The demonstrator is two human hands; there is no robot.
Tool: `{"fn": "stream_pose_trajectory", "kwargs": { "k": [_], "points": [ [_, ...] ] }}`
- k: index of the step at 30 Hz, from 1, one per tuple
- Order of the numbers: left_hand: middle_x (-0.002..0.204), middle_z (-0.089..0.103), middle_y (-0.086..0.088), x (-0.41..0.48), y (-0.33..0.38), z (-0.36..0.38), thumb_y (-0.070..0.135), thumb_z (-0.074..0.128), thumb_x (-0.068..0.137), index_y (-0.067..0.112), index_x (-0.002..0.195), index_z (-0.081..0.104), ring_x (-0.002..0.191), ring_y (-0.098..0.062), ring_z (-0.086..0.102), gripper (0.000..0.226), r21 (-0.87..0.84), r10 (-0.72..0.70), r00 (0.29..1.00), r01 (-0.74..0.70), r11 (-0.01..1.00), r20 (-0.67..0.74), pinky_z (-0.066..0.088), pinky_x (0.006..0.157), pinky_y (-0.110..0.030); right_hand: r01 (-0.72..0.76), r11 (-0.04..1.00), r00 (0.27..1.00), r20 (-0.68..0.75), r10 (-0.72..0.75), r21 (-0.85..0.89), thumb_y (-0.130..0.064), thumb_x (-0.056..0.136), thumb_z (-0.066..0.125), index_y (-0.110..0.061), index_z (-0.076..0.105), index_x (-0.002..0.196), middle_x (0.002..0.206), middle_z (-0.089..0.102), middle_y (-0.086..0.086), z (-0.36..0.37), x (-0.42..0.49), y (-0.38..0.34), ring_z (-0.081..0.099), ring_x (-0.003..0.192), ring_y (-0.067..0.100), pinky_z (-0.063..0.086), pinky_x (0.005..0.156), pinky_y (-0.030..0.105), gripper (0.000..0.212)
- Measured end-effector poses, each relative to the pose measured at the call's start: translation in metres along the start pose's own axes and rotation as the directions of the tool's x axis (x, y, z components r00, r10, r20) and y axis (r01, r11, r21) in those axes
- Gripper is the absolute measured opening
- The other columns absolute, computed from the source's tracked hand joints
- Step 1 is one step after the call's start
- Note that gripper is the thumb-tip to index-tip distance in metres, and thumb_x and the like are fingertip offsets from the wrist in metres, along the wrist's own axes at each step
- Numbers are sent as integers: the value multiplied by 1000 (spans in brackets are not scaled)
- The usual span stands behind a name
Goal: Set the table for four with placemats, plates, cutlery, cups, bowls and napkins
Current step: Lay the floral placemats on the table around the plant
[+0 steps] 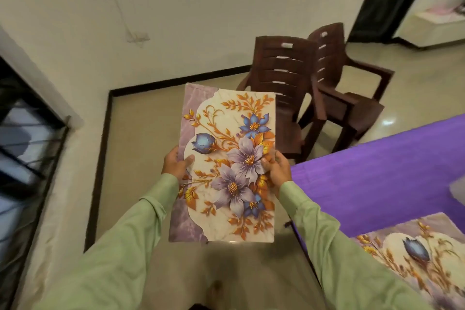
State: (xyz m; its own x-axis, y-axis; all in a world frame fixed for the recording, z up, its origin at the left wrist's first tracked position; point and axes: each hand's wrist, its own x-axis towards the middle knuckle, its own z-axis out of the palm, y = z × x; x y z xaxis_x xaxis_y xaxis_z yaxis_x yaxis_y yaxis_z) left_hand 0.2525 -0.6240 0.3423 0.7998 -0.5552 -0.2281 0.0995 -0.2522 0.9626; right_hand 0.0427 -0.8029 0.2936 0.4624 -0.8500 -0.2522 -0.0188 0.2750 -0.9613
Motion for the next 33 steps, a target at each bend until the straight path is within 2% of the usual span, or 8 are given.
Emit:
{"fn": "stream_pose_trajectory", "kwargs": {
  "k": [6,10,13,16,20,23,28,33],
  "points": [
    [113,67,-17,102,46,68,-1,63,91,3,121,59,100,-32,65,31,52,16,968,-30,998,251,54,87,-50,12,1000,963,-269,-8,11,-8,86,65,-26,71,85,94,74,3,-27,50,-34,69,93,26,57,87,52,19],
    [104,66,-18,154,73,130,-5,61,91,5,112,58,86,-29,61,23,76,48,918,-84,994,394,51,63,-35,49,997,916,-401,-23,56,-12,80,65,-24,71,92,98,74,8,-51,86,-46,70,93,29,58,84,51,18],
    [105,66,-15,194,87,184,-5,61,91,7,113,59,90,-29,62,25,97,57,863,-122,988,501,51,75,-40,63,994,870,-493,-12,86,-13,82,64,-25,71,95,89,72,4,-73,114,-50,69,70,17,57,63,32,19],
    [109,66,-14,228,108,249,-4,62,90,10,114,59,96,-29,62,27,116,82,796,-188,975,599,52,86,-45,96,987,803,-596,1,131,-15,86,63,-25,70,104,82,69,-4,-101,147,-55,58,60,8,47,54,23,22],
    [109,67,-11,254,138,333,-3,63,90,10,114,60,97,-28,64,27,144,104,693,-290,946,713,54,88,-42,148,967,710,-703,42,207,-4,91,60,-22,67,97,73,60,-8,-144,183,-64,50,53,4,40,42,17,20],
    [105,67,-10,270,158,396,-3,63,89,8,114,60,91,-24,64,27,135,116,593,-361,923,797,54,79,-35,190,954,622,-780,66,232,-5,90,62,-21,67,94,72,60,-5,-173,203,-72,49,55,10,40,44,18,18],
    [108,67,-12,277,174,496,-2,66,88,12,110,59,98,-29,65,27,135,66,402,-451,882,913,53,90,-46,268,921,435,-889,145,281,-4,90,61,-15,67,99,76,60,1,-208,204,-76,53,59,13,44,49,21,15],
    [105,66,-12,266,178,591,-3,66,87,8,107,60,95,-27,62,23,79,18,187,-500,862,982,53,87,-45,250,933,220,-953,208,261,-20,76,66,-24,69,89,83,69,8,-239,205,-65,63,75,27,53,69,44,14]
  ]
}}
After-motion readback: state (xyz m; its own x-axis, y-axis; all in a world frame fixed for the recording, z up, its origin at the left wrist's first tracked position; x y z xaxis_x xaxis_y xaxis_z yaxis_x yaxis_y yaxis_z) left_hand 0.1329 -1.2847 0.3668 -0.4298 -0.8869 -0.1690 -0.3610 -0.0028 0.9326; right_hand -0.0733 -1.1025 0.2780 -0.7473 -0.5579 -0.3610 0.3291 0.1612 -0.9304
